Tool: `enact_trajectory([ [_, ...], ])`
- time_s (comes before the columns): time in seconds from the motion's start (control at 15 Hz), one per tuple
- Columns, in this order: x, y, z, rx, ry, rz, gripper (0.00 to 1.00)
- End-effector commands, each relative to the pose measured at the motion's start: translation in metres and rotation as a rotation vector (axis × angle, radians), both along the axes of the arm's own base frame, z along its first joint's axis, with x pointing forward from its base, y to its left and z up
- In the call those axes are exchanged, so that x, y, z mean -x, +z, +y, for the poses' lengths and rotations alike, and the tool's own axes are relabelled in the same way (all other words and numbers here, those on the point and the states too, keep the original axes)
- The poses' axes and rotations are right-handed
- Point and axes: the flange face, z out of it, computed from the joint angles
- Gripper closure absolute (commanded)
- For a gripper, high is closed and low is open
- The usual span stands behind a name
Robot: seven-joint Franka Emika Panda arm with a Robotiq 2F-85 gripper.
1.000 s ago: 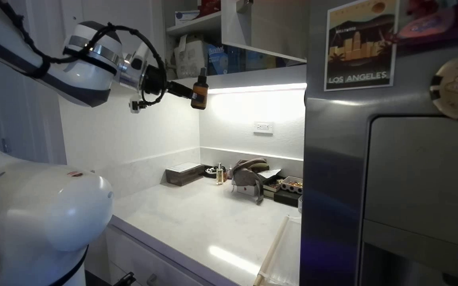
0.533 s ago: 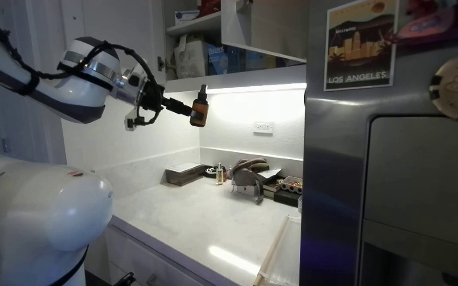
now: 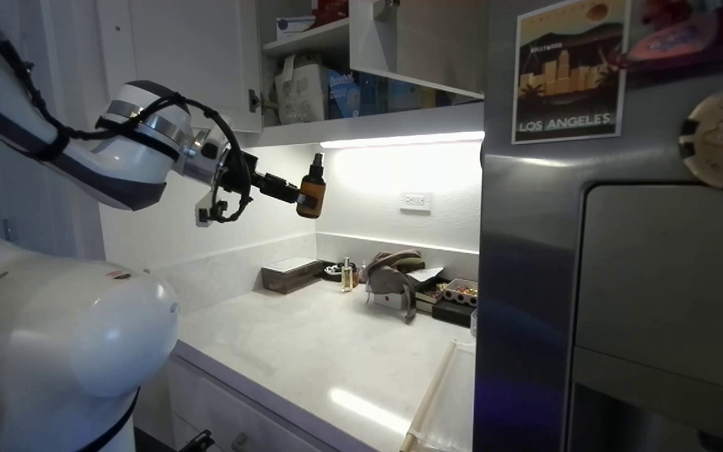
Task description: Open the right cupboard door, take the brown bottle out of the cupboard, and put it on the counter
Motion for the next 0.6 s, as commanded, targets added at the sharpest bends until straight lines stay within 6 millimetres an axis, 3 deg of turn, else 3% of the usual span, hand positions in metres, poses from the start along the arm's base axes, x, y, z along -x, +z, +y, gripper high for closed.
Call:
enact_trajectory([
  [0.0,-0.009,-0.020,0.000,0.019,-0.034,-0.013,0.73],
  [0.53,-0.027,-0.075,-0.004,0.055,-0.077,0.028,0.73],
])
